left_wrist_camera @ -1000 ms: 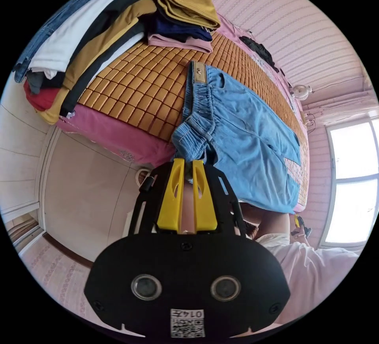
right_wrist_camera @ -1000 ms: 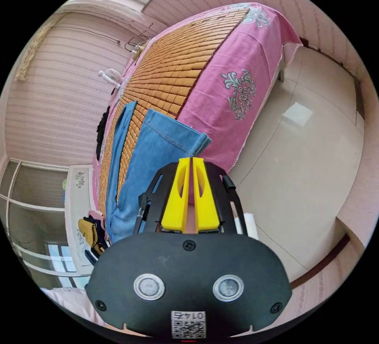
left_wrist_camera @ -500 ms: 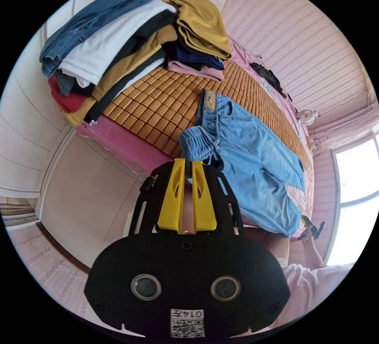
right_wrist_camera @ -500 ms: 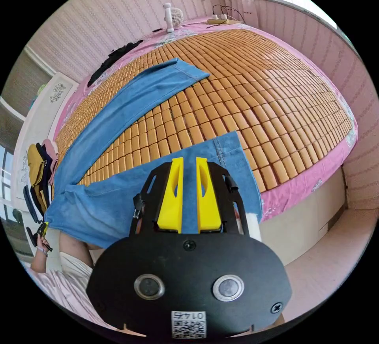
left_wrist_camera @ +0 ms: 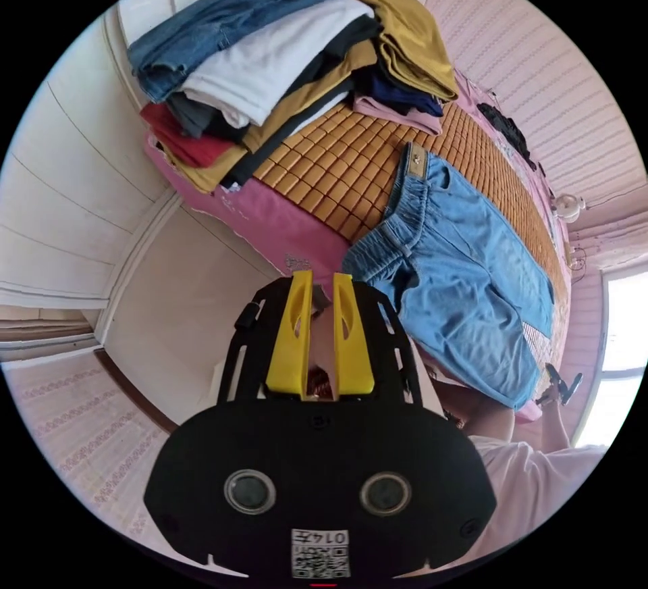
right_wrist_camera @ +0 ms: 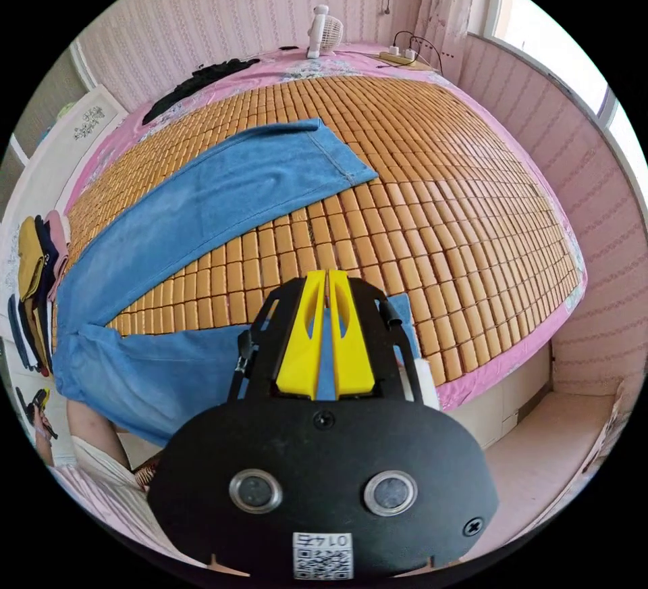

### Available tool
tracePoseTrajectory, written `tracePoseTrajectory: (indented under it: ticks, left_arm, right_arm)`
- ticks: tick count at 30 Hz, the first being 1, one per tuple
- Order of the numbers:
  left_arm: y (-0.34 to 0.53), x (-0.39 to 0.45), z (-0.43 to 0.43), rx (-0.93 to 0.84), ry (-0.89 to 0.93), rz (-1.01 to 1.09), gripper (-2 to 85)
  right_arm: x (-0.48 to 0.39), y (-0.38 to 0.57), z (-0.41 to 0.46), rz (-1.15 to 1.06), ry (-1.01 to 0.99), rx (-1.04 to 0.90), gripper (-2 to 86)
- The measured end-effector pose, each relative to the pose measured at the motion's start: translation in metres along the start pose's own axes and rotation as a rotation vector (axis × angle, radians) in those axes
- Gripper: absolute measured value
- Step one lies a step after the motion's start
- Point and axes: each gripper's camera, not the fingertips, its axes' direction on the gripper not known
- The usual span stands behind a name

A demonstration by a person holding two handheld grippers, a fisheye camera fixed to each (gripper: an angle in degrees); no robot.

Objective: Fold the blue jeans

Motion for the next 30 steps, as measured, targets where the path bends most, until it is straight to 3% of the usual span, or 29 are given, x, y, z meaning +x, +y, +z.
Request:
tracePoseTrajectory:
  ticks: [6,13,21,25,30]
  left_arm:
    - [-0.036,0.067,-0.013,0.116,0.013,0.183,0.8]
    - [-0.116,0.170,0.063,0.097,0.094,0.289,-0.9]
    - [-0.173,0.223,0.140,0.008,-0.118,0.342,-1.0]
    - [-0.196,0.250,0.149,-0.061,-0.280,0.507,-1.0]
    - [-0.203,0.244,0.153,-0.074,-0.258,0.504,-1.0]
  right_arm:
    - [-0.045,-0.056,0.019,-0.057,-0.028,0.002,0.0]
    - [-0.091,-0.111,0.055,-0.086,-0.059,-0.014,-0.2]
    - [-0.103,-0.152,0.086,-0.137,0.027,-0.055,-0.3]
    - [-0.095,-0.164,0.095,-0.094,0.043,-0.055,-0.4]
    - [-0.085,-0.190,0.094,-0.025,0.065,0.030,-0.3]
